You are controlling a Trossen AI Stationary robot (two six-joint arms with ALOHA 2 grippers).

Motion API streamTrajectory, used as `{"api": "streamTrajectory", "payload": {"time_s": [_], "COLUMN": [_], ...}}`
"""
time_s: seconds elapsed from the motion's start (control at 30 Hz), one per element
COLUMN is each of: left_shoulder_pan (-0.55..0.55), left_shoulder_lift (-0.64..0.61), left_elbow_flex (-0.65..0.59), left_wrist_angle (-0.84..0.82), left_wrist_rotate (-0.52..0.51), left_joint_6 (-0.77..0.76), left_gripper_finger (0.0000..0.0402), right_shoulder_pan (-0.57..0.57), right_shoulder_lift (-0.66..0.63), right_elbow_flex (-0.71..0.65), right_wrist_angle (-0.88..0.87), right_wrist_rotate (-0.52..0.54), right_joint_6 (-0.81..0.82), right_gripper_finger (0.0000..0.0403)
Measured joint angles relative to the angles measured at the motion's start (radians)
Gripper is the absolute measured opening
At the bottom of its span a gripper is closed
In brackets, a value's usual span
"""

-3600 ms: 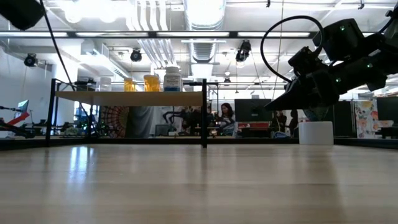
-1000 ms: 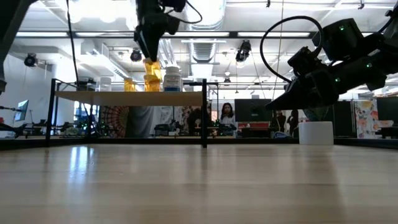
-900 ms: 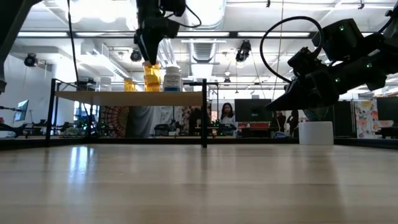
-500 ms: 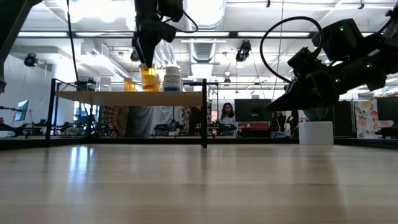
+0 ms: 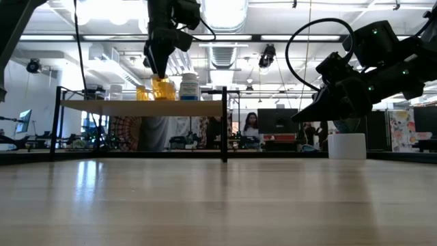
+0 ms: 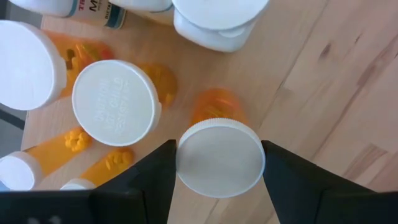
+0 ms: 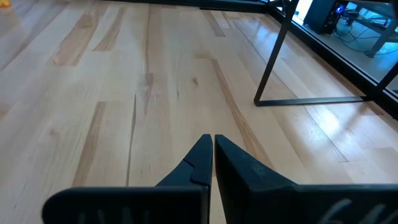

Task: Pick and place medicine bottles onto shelf by color
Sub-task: Put the large orange pill bottle aligned with the other large orange pill bottles on the shelf, then put the right small orange pill bottle aligned with the other small orange pill bottles on the shelf

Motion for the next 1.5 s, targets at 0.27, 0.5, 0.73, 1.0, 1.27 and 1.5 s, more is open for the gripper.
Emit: {"api": "streamTrajectory", "payload": {"time_s": [0.27, 0.5, 0.73, 1.0, 1.27, 1.5], "left_shoulder_pan": [0.0, 0.0, 0.0, -0.011, -0.176, -0.512], "left_shoulder_lift": [0.002, 0.002, 0.002, -0.003, -0.074, -0.097], "left_elbow_flex": [0.0, 0.0, 0.016, 0.086, 0.096, 0.021], "left_wrist_angle": [0.01, 0.011, 0.011, 0.003, -0.028, -0.012], "left_wrist_rotate": [0.0, -0.019, -0.071, -0.071, -0.053, -0.012], "left_joint_6": [0.0, 0.001, 0.011, 0.008, -0.075, -0.294], "left_gripper_finger": [0.0228, 0.0255, 0.0258, 0.0258, 0.0242, 0.0138], "right_shoulder_pan": [0.0, 0.0, 0.0, 0.0, 0.0, 0.0], "right_shoulder_lift": [0.0, 0.0, 0.0, 0.0, 0.0, 0.0], "right_elbow_flex": [0.0, 0.0, 0.0, 0.0, -0.001, -0.001], "right_wrist_angle": [0.0, 0.0, 0.0, 0.0, -0.007, -0.007], "right_wrist_rotate": [0.0, 0.0, 0.0, 0.0, 0.0, 0.0], "right_joint_6": [0.0, 0.0, 0.0, 0.0, 0.0, -0.002], "right_gripper_finger": [0.0009, 0.0009, 0.0009, 0.0009, 0.0009, 0.0009]}}
